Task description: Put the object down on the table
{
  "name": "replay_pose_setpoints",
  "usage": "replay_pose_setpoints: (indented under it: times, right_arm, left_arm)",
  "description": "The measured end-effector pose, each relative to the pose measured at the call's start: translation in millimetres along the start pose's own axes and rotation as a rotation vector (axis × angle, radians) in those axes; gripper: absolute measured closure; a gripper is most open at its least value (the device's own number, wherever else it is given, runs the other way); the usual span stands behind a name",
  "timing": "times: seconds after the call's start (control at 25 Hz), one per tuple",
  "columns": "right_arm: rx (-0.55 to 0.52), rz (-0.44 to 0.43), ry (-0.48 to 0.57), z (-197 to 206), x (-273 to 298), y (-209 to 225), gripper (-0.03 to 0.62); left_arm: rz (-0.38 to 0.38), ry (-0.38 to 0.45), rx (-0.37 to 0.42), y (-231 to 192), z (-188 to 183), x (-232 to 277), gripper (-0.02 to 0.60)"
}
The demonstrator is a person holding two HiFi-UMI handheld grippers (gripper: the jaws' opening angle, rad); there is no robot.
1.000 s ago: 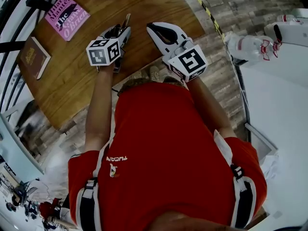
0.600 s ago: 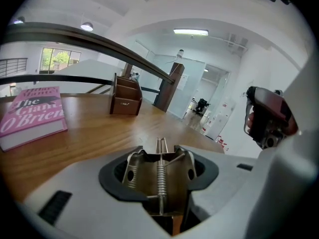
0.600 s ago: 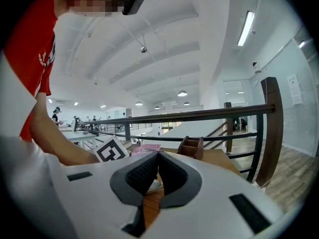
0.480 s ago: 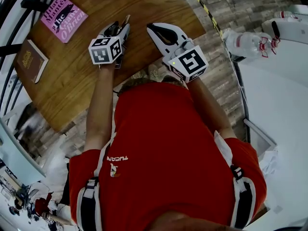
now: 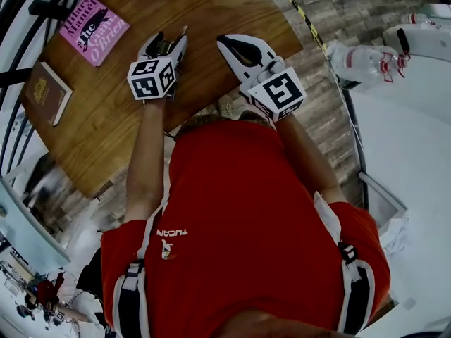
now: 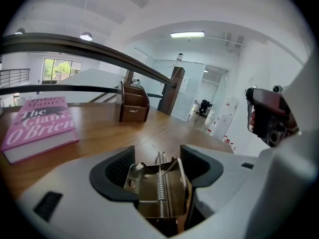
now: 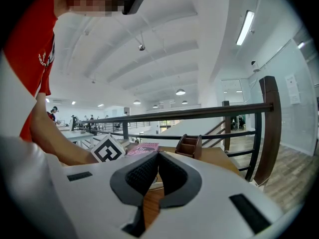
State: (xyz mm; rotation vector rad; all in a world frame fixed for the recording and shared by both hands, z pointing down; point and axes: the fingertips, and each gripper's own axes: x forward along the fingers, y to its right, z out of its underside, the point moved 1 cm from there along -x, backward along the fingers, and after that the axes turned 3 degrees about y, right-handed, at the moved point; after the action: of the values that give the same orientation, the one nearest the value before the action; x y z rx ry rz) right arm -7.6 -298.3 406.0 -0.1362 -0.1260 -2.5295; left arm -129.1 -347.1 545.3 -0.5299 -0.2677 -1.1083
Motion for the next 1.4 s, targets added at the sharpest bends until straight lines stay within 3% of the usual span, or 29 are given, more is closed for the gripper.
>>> replay_pose_setpoints:
  times: [0.52, 0.76, 0.96, 1.16, 1.4]
  right_arm:
    - [-0.001, -0.018, -0.015, 4, 9, -4, 0.569]
    - [-0.004, -0.028, -0.002, 1, 10, -8, 0.569]
    - [0.01, -0.037, 0.026, -7, 10, -10, 0.569]
    - [0.031, -0.059, 0.073, -19, 7, -15, 0.569]
    - [0.02, -0.091, 0.156, -44, 0, -25, 0.569]
  left_arm:
    - [-0.037, 0.04, -0.021, -28, -3, -13, 0.301]
    - [-0.024, 0.134, 0.009, -14, -27, -35, 0.301]
    - [0.052, 0.227, 0.052, 23, -54, -58, 0.304]
    - [0.116, 0.367, 0.078, 61, -88, -95, 0.424]
    - [0.122, 0.463, 0.12, 84, -119, -131, 0.559]
